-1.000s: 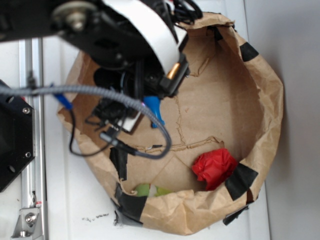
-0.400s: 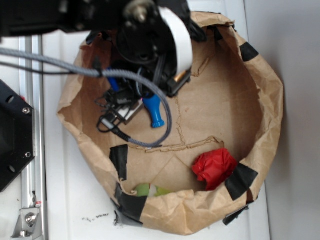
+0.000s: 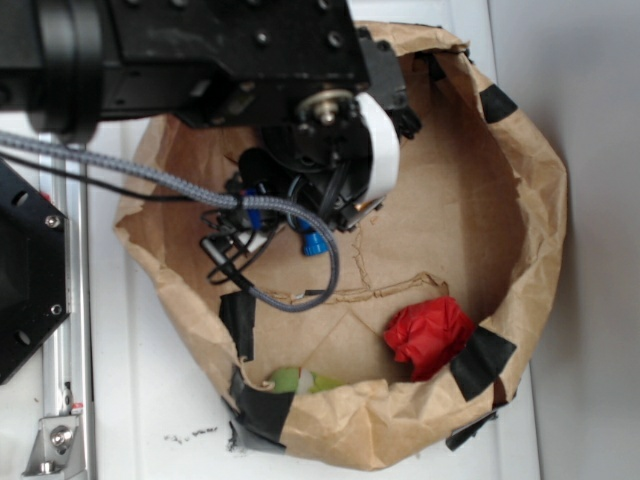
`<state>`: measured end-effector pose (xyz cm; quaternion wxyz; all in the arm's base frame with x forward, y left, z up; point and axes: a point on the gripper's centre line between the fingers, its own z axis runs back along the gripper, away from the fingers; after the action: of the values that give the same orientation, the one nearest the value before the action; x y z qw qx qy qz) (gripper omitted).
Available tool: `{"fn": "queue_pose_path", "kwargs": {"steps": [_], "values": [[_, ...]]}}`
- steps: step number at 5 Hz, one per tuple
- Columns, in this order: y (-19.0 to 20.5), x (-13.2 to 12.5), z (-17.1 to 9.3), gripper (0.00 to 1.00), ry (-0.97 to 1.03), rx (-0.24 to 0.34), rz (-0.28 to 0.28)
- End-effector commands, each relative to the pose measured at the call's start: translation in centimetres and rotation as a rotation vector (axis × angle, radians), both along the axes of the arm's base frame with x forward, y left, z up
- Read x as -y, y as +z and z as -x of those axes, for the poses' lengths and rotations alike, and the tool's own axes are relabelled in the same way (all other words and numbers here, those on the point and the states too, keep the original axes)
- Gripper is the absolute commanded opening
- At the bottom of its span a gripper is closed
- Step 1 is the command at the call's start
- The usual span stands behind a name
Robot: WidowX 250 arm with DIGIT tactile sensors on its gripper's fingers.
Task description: Grab the blue bottle.
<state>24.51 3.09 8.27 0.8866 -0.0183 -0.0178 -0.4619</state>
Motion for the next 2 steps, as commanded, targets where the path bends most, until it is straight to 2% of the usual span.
{"fn": "queue_pose_path", "kwargs": {"steps": [1,2], "values": [[0.6,0.0,0.6,1.0,-0.116,0.072,-0.006],[0.5,-0.6,1.6,1.0,-0.164,0.103,0.005]]}}
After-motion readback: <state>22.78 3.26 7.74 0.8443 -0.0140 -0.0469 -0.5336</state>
